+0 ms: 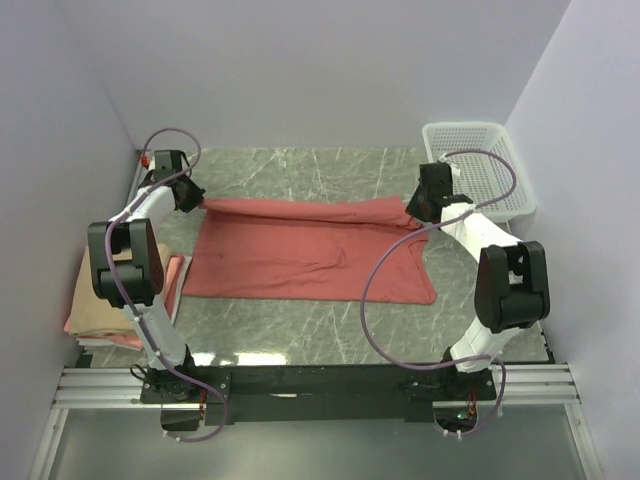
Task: Fold and stack the t-shirts
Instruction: Fold the tshirt
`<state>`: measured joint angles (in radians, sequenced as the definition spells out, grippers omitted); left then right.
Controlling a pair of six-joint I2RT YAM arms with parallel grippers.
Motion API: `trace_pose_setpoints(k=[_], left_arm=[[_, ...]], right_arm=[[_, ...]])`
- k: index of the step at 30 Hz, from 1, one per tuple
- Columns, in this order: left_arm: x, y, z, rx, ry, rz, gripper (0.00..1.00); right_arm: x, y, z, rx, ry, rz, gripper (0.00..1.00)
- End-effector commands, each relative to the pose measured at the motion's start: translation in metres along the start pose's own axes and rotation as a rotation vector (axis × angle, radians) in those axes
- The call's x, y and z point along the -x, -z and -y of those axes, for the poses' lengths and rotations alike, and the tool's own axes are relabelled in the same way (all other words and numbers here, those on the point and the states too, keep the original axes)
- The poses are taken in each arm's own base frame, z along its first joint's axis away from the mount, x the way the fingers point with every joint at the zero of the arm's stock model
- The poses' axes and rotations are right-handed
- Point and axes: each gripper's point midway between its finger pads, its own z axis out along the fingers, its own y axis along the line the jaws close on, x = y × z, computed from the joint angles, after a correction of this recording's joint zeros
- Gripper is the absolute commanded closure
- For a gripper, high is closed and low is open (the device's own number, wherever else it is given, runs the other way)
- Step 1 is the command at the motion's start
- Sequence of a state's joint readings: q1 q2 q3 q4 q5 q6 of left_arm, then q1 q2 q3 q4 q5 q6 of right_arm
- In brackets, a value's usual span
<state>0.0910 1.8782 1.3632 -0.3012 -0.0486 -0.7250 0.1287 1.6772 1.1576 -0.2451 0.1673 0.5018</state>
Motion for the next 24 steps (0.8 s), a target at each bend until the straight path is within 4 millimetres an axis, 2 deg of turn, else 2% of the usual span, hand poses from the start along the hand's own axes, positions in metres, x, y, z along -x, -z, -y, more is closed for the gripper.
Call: trace_pose_setpoints(k=[1, 12, 24], left_arm=[[0.022, 0.020, 0.006, -0.039, 0.048, 0.075, 1.00], [0.006, 0.032, -0.011, -0.025, 0.104, 0.053, 1.00], [-0.009, 0.042, -0.027, -0.020, 0.149, 0.024, 1.00]], right_arm=[[0.014, 0.016, 0.002, -0.010, -0.031, 0.086, 1.00], [-0.003, 0.034, 0.009, -0.001, -0.037, 0.093, 1.00], [-0.035, 0.042, 0.017, 0.006, -0.031, 0.057, 1.00]])
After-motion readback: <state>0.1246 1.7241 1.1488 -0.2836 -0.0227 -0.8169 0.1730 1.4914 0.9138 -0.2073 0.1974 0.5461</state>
